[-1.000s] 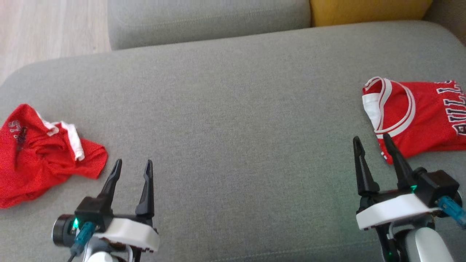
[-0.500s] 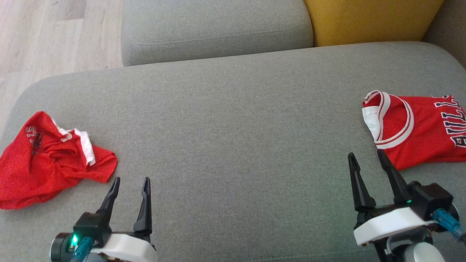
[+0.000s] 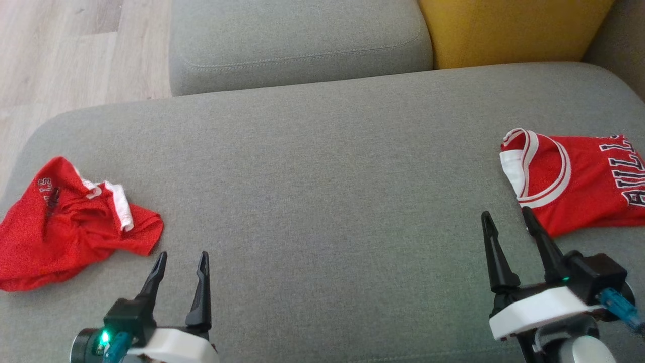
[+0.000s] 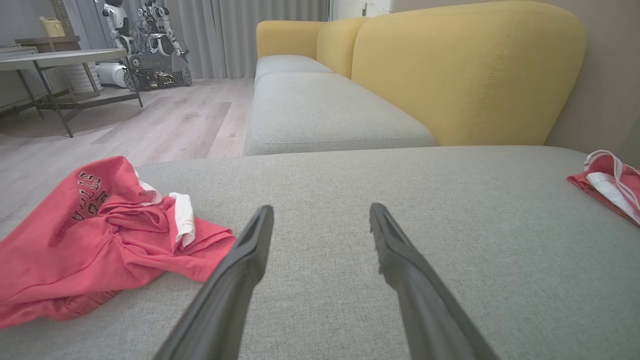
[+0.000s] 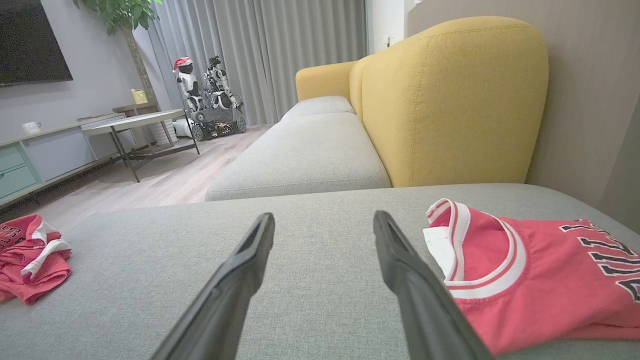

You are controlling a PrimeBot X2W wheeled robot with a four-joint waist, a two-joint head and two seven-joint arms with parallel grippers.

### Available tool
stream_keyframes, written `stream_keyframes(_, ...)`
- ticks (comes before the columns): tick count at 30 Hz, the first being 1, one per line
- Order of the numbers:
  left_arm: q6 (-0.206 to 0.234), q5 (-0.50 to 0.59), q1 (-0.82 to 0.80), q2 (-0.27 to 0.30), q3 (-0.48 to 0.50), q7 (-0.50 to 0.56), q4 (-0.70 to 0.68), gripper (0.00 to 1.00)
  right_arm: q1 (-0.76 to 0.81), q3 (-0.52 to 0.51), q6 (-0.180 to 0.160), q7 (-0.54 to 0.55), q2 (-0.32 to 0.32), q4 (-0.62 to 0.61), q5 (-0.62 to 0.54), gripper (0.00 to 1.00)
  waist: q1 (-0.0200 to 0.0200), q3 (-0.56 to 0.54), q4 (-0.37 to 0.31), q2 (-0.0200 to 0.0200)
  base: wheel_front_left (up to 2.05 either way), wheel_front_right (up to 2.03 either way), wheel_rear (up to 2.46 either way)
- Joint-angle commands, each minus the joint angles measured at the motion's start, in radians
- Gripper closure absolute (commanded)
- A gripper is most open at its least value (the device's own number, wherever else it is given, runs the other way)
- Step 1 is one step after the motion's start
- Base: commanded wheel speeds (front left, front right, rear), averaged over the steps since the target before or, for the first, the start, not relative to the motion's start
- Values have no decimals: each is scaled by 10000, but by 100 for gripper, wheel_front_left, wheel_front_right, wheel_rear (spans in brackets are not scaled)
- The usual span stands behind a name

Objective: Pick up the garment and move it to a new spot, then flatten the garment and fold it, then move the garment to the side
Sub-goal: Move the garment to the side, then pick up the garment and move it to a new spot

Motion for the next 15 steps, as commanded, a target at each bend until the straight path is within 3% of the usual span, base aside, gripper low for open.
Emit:
stream_keyframes(1, 83, -59, -369, 144, 377, 3, -380, 0, -205, 195, -9, 31, -30, -403, -72, 0, 0, 6, 13, -1, 0, 0, 0)
stream_keyframes(15, 213, -102, -412, 150, 310, 32, -434, 0, -281, 213, -9, 26, -21, -363, -7, 0, 0, 53, 110, -1, 0, 0, 0)
